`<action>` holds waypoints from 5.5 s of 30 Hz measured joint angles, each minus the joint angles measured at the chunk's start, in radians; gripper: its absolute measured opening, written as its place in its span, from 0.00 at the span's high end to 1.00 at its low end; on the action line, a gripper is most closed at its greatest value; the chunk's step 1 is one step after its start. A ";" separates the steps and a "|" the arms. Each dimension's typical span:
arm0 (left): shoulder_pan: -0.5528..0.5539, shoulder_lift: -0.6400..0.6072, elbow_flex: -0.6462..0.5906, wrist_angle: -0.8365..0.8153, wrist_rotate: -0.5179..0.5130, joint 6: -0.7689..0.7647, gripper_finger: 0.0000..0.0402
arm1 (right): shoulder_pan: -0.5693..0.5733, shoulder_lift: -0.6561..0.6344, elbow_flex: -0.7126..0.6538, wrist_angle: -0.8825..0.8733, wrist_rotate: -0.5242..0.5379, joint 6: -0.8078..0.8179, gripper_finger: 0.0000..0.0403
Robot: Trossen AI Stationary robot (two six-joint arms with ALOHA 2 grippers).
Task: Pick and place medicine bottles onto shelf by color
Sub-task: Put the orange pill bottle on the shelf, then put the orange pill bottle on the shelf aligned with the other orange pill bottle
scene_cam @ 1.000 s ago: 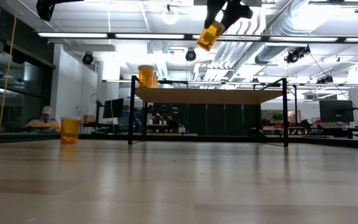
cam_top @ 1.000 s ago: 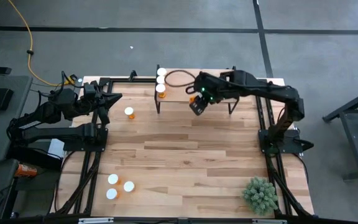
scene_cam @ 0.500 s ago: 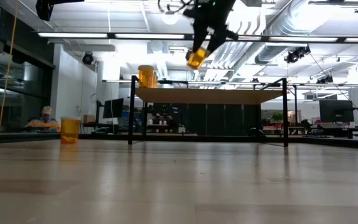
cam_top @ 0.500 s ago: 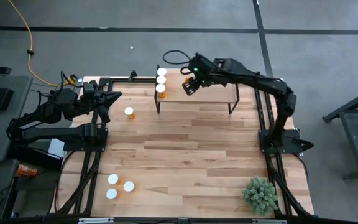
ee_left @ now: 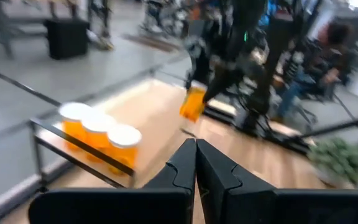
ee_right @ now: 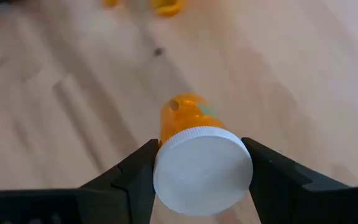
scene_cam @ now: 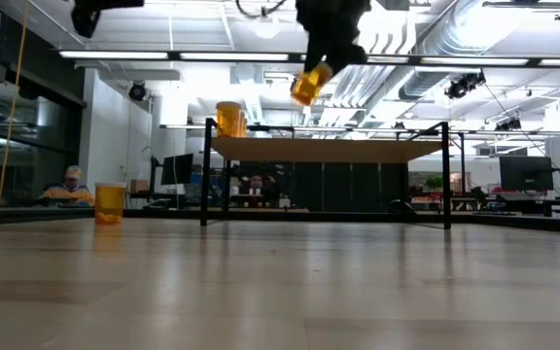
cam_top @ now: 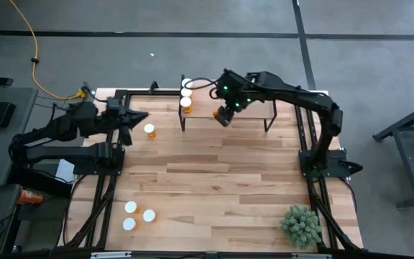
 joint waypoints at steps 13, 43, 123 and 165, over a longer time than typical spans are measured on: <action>-0.070 0.419 0.000 0.290 0.065 -0.080 1.00 | 0.181 -0.023 0.000 0.031 -0.096 -0.020 0.51; -0.222 0.701 0.001 0.655 0.087 -0.179 1.00 | 0.250 -0.009 -0.002 0.219 -0.083 0.016 0.51; -0.118 0.199 0.000 0.333 -0.023 -0.090 1.00 | -0.131 0.265 -0.002 0.576 0.212 -0.088 0.36; -0.117 0.198 0.000 0.333 0.060 0.108 1.00 | 0.298 -0.667 -0.890 0.864 0.175 0.201 0.36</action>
